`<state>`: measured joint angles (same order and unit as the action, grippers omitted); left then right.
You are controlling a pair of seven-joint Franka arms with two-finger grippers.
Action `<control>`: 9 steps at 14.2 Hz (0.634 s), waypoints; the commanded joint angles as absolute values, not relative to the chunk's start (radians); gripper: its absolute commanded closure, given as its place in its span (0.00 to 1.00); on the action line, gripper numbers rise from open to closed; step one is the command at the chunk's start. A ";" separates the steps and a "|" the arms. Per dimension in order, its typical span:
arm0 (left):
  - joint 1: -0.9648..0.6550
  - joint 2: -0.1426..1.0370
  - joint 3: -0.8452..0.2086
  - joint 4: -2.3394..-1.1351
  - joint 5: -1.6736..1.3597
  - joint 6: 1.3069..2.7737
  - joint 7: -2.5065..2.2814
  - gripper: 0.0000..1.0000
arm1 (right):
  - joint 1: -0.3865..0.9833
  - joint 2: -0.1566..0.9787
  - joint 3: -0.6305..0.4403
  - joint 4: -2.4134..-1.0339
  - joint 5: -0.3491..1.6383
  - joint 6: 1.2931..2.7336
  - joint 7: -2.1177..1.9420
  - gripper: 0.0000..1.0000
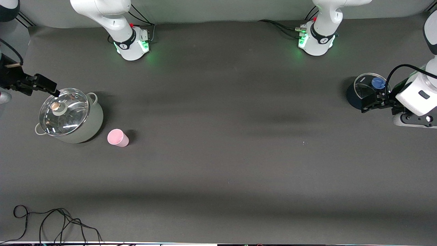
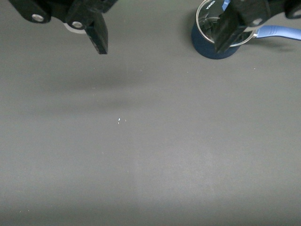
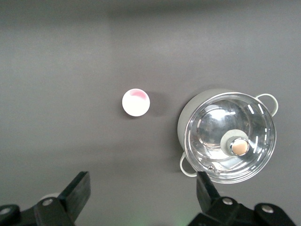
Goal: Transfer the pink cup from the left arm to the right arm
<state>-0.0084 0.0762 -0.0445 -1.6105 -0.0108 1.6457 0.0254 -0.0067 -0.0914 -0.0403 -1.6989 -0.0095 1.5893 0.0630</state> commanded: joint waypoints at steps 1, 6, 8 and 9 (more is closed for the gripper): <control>-0.015 0.090 -0.037 -1.574 -0.008 1.621 0.025 0.00 | -0.018 -0.064 -0.006 -1.658 -0.017 1.574 0.058 0.00; -0.026 0.095 -0.037 -1.551 -0.006 1.603 0.023 0.00 | -0.026 -0.035 0.012 -1.572 -0.011 1.605 0.058 0.00; -0.026 0.095 -0.037 -1.551 -0.005 1.601 0.020 0.00 | -0.029 -0.034 0.012 -1.574 0.024 1.606 0.072 0.00; -0.026 0.095 -0.037 -1.551 -0.003 1.601 0.020 0.00 | -0.029 -0.035 0.012 -1.575 0.032 1.608 0.081 0.00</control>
<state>-0.0117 0.0827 -0.0447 -1.5822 -0.0113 1.6297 0.0244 -0.0113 -0.0593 -0.0002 -1.6080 0.0030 1.6089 0.0655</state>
